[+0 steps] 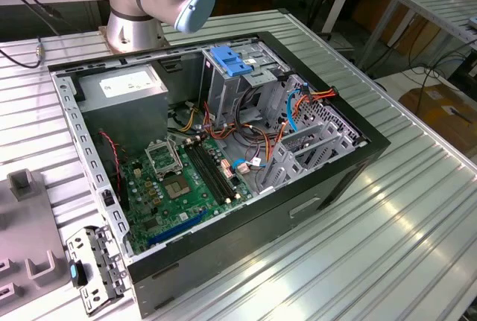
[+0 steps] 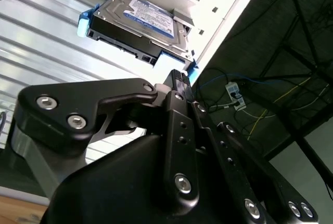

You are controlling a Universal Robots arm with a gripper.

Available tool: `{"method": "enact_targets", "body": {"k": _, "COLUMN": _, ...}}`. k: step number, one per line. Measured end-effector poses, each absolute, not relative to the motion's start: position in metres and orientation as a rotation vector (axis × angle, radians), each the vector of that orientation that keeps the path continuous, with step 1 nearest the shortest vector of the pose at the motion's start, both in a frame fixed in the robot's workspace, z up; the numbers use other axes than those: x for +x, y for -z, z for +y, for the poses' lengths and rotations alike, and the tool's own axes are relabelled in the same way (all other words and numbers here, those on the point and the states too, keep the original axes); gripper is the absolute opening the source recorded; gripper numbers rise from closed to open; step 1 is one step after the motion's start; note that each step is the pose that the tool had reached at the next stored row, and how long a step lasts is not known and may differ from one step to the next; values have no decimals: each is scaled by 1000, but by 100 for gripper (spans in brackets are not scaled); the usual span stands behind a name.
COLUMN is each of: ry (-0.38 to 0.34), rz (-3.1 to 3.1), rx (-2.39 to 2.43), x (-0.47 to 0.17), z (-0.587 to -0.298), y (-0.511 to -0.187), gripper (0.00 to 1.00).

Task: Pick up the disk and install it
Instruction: 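Pick up the disk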

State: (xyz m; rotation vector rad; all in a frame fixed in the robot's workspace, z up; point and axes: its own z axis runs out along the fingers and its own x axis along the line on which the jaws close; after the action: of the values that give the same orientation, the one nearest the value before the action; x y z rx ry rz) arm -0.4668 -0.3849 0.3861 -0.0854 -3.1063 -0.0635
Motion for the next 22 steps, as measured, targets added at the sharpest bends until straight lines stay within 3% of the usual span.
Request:
{"method": "enact_targets", "body": {"k": 6, "ry": 57, "rz": -3093, "rx": 257, "x": -467, "z": -385, "y": -386, "gripper": 11}}
{"method": "enact_targets", "body": {"k": 22, "ry": 52, "rz": -3059, "rx": 508, "x": -467, "z": -385, "y": -386, "gripper": 11}}
